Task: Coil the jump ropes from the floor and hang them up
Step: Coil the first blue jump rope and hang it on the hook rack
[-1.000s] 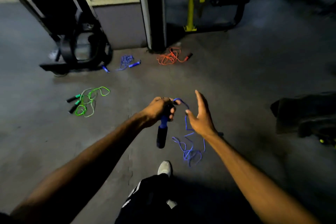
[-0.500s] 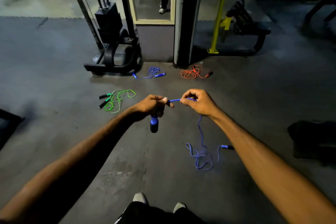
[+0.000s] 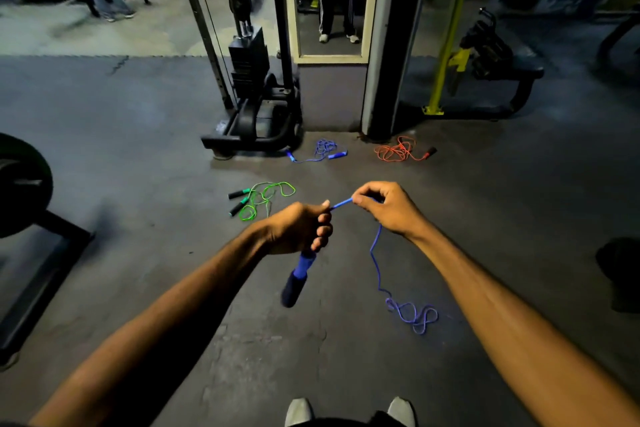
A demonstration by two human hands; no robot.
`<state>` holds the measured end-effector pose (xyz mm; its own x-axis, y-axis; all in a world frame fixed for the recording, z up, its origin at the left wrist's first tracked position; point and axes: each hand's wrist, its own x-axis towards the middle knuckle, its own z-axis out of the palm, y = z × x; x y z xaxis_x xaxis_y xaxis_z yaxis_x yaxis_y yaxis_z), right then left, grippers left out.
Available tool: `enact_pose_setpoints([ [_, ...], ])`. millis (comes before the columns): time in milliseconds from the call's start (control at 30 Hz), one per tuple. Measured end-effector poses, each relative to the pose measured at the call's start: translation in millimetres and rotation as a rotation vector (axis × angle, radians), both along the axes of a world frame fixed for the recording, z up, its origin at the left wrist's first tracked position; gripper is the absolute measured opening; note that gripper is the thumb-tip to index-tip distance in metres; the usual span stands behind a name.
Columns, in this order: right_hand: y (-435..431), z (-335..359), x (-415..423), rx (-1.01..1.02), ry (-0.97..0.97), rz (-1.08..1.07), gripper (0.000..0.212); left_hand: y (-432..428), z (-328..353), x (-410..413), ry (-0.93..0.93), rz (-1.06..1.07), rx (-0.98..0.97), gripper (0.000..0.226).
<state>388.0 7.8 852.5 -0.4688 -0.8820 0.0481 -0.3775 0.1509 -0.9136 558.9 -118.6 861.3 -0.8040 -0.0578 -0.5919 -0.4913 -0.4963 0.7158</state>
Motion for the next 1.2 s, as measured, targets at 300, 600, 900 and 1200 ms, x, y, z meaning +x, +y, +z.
enact_pose_setpoints([
  [300, -27, -24, 65, 0.183, 0.053, 0.004, 0.028, -38, 8, 44, 0.298, 0.512, 0.194, 0.030],
  [600, -38, 17, 65, 0.362, 0.627, 0.382, 0.010, -14, 2, 12, 0.286, 0.502, -0.471, 0.037],
  [900, -30, 26, 20, -0.062, 0.204, 0.015, 0.025, -9, 38, 3, 0.117, 0.089, -0.378, 0.042],
  [1200, -26, 15, 68, 0.330, 0.287, 0.450, 0.014, -26, 16, 3, 0.414, 0.708, -0.503, 0.013],
])
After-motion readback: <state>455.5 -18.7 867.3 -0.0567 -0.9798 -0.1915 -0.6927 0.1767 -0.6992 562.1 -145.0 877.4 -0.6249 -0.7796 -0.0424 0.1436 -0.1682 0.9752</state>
